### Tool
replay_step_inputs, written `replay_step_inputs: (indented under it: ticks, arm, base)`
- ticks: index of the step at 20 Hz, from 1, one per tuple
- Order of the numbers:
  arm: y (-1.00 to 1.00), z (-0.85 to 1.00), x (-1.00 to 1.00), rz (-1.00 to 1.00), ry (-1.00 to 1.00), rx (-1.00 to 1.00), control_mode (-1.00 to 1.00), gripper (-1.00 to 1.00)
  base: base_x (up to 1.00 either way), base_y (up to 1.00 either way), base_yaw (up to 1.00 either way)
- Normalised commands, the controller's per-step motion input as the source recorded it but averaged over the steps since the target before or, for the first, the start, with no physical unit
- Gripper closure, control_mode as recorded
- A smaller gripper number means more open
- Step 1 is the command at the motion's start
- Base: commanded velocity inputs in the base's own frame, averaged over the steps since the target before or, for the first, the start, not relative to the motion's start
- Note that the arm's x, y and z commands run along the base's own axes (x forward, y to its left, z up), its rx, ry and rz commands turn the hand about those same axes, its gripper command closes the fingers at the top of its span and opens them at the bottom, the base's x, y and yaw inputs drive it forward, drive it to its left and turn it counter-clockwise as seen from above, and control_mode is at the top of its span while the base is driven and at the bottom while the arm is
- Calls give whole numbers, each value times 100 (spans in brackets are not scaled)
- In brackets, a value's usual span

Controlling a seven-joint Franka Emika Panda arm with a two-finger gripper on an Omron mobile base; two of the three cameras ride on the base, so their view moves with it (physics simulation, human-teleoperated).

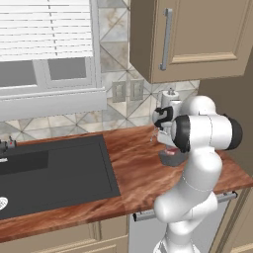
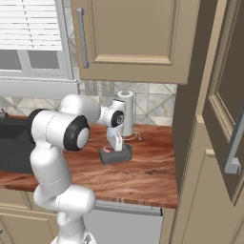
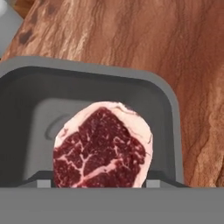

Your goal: Retrieve the tupperware from the cabinet, then place the raw meat into the tupperware to avoid contamination.

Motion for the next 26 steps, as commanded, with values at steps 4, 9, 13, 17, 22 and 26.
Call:
replay_step_inputs:
  ticks: [4,9,13,17,22,26]
  arm:
    - [-6,0,0,0,0,0,-100,-100]
    - [-12,0,-4,0,0,0,-100,-100]
    - [-14,0,-9,0,-1,0,-100,-100]
    - [-10,0,-9,0,0,0,-100,-100]
    - [-6,0,-16,0,-6,0,-100,-100]
    - [-1,-3,-13,1,-17,0,-100,-100]
  base:
    - [0,0,0]
    - [0,0,0]
    - [0,0,0]
    - [0,0,0]
    - [0,0,0]
    - [0,0,0]
